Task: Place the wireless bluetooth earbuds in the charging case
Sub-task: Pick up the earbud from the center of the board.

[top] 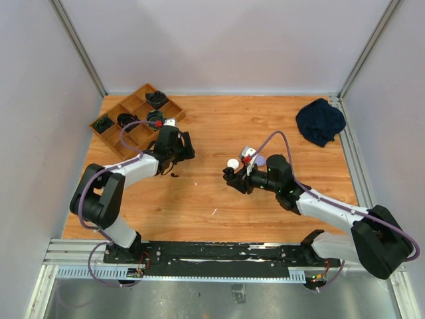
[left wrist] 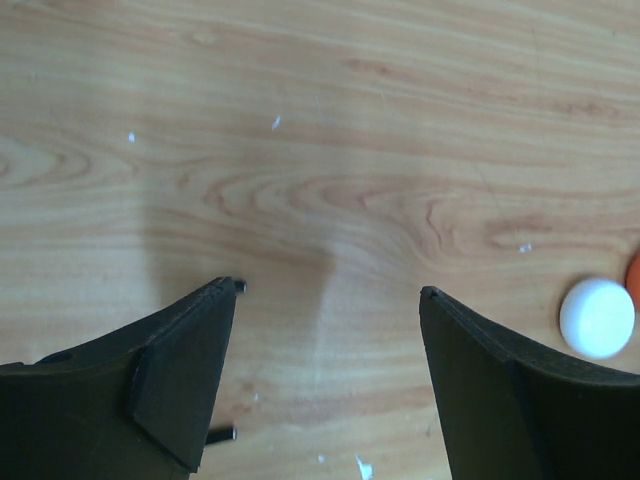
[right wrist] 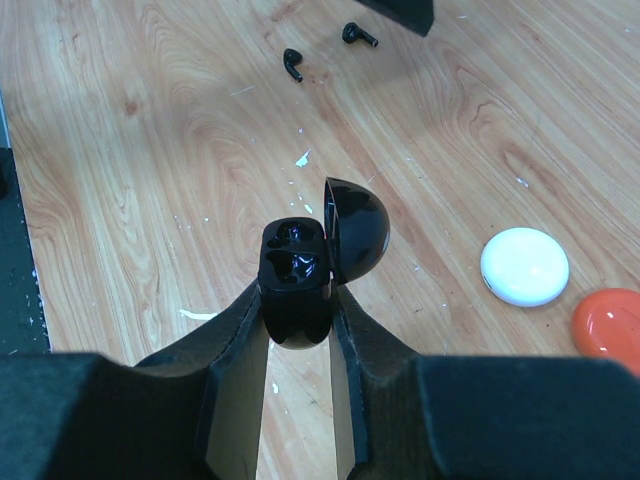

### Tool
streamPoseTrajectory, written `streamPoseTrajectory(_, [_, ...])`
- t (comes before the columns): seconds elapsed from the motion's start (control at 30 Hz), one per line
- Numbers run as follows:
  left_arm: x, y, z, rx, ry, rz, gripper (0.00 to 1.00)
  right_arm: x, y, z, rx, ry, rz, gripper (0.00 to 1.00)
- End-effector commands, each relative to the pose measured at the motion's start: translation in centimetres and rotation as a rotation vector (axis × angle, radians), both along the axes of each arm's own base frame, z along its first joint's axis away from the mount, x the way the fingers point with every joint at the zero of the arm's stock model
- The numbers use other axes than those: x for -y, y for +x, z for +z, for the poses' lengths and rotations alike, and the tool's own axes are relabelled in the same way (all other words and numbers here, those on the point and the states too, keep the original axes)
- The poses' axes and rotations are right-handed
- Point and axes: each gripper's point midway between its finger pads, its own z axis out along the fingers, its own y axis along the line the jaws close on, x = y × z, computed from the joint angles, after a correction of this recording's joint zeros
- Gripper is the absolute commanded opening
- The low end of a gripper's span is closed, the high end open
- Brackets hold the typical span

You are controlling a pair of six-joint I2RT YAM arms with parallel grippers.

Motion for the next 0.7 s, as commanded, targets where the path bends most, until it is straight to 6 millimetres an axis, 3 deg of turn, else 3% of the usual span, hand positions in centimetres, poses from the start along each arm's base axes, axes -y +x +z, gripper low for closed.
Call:
streamPoseTrajectory(0.0, [0.3,2.7,0.5,0.034,0.018,-0.011,0.79,0.6,1.0,0.3,0.034,0.013,-0.034,0.14])
streamPoseTrajectory(0.17, [0.7,2.7,-2.0,-0.047,0.041,-0.043,0.79,0.5,1.0,0.0,0.023,0.01,-0.031,0.14])
streamPoseTrajectory(0.37, [0.4,0.9,-4.1,-0.132,0.052,-0.053,0.79,0.5,1.0,0.2,0.028,0.013,-0.034,0.14])
streamPoseTrajectory(0.67, [0.1,-2.4,-4.8,-0.219,0.038,-0.085,0.75,0.6,0.9,0.5,0.032,0.017,-0.035,0.14])
